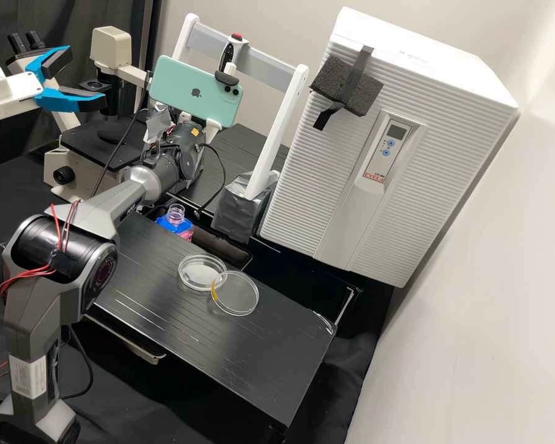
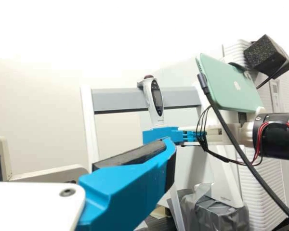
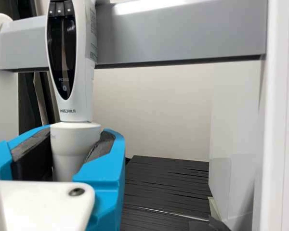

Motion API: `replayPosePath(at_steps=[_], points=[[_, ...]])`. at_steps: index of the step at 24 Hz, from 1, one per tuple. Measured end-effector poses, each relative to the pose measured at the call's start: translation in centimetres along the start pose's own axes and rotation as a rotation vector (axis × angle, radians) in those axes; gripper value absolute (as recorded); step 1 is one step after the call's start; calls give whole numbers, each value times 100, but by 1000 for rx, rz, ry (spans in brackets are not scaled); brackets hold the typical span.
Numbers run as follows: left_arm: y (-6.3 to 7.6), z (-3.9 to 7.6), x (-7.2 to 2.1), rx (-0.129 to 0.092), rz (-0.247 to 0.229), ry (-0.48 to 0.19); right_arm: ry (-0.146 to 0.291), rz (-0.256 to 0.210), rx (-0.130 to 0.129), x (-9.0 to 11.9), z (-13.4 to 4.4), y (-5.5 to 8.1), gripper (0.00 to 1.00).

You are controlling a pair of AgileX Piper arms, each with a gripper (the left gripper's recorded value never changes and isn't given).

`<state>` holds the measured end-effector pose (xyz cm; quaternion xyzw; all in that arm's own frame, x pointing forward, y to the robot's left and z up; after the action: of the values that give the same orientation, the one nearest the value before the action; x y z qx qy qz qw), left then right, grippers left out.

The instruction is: Use the pipette

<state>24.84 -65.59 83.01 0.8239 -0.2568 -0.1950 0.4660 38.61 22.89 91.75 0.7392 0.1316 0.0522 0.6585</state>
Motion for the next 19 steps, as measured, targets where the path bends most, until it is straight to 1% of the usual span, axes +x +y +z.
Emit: replayPosePath(at_steps=[2,3,4,9,11,12,13,14,16,18,19], points=[[-6,7,-2,-1,-2,-2,-4,3,15,-1,10,-2,0],[-6,7,-2,-1,-2,-2,-4,5,11,-1,11,-1,0],[-6,7,-2,-1,-2,-2,-6,7,8,-1,14,-1,100],[-35,10,-18,-2,-12,-3,-8,18,-18,-4,31,-3,100],[-41,16,-21,-5,-14,-4,-15,25,-29,-5,46,-14,100],[-48,15,-25,-5,-17,-3,-18,26,-29,-5,49,-20,100],[-56,14,-30,-5,-19,-3,-21,32,-44,-6,51,-15,100],[-56,22,-29,-5,-19,-6,-23,36,-49,-6,53,-11,100],[-55,16,-29,-11,-18,0,-24,45,-52,-6,54,-3,100],[-61,16,-33,-6,-20,2,-26,44,-65,-19,60,-28,100],[-61,15,-33,-1,-20,3,-27,41,-67,-26,64,-45,100]])
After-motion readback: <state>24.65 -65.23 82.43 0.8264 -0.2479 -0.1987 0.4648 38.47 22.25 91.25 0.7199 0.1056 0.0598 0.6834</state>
